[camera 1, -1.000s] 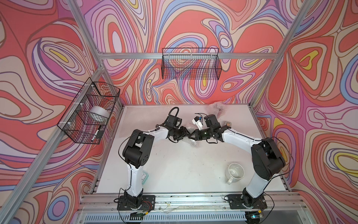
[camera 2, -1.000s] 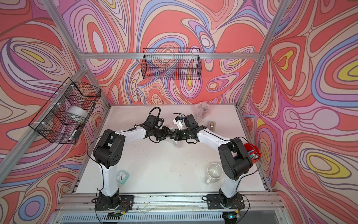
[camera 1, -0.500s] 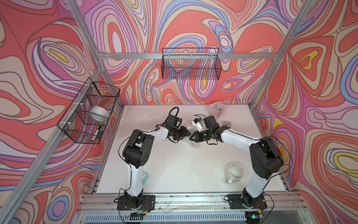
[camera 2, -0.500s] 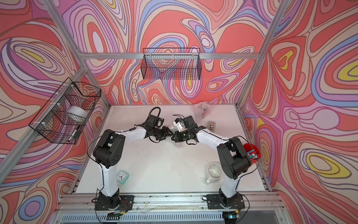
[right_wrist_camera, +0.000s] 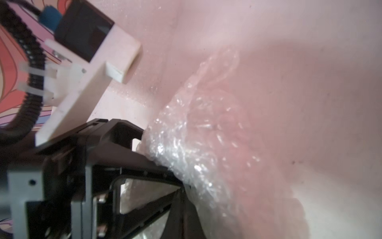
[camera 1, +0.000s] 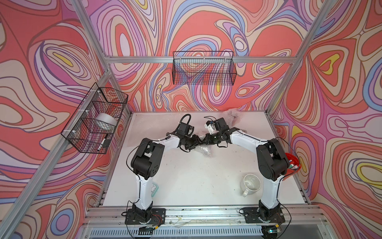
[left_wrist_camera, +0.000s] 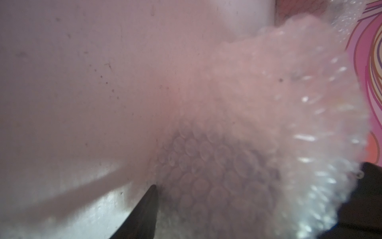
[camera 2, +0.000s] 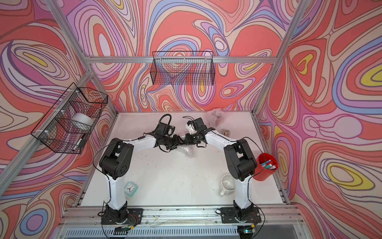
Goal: Wrap mugs in bubble wrap
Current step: Stick the tape on the bubble wrap.
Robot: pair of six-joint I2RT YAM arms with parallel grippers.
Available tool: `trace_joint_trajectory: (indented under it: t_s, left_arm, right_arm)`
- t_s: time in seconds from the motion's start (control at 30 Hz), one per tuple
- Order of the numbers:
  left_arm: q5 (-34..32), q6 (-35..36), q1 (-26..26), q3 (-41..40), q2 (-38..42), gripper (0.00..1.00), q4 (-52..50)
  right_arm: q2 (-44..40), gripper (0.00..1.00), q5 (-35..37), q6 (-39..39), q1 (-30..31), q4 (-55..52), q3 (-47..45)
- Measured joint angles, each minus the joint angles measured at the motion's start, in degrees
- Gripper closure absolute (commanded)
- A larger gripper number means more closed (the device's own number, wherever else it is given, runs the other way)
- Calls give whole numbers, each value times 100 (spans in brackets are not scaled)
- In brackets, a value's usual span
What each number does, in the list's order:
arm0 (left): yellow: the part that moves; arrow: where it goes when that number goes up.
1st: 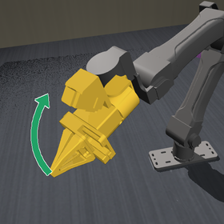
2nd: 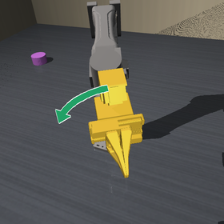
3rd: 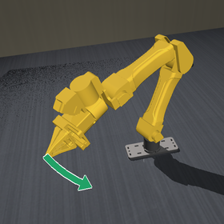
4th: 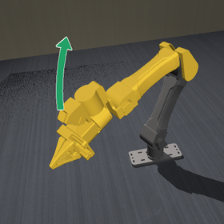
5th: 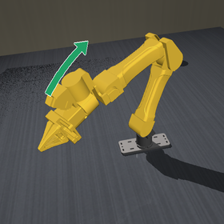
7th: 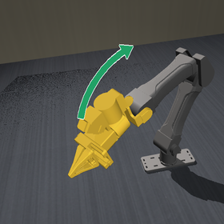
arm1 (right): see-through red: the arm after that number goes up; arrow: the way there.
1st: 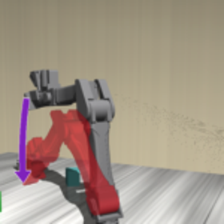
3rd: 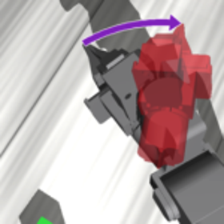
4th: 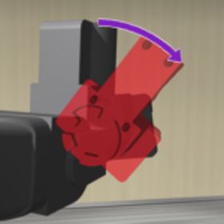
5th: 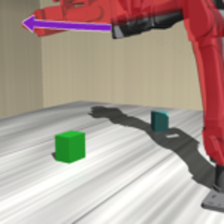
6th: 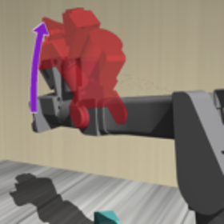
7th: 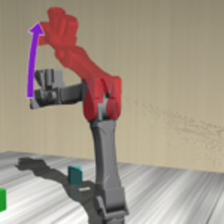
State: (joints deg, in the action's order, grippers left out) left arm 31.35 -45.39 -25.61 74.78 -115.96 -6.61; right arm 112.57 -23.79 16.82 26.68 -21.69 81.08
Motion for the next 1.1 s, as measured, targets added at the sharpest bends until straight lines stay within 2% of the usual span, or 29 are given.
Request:
trace_joint_trajectory:
  t_s: [0.27,0.6,0.73,0.83,1.0,1.1]
  left_arm:
    - [4,9,0,0,0,45,-2]
    - [-35,-31,11,4,0,46,63]
    - [-33,-28,11,4,0,46,57]
    - [-17,-22,4,4,0,46,15]
    - [-2,-26,4,4,4,46,2]
    - [-4,-28,4,7,17,44,-17]
  right_arm:
    - [7,100,179,46,7,-46,127]
    - [428,100,404,17,13,-372,933]
    - [310,100,363,-48,17,-271,789]
    - [-140,85,439,-85,0,-101,313]
    - [-1438,55,1233,-52,20,-74,-514]
    - [-1998,39,1480,-11,74,-13,-975]
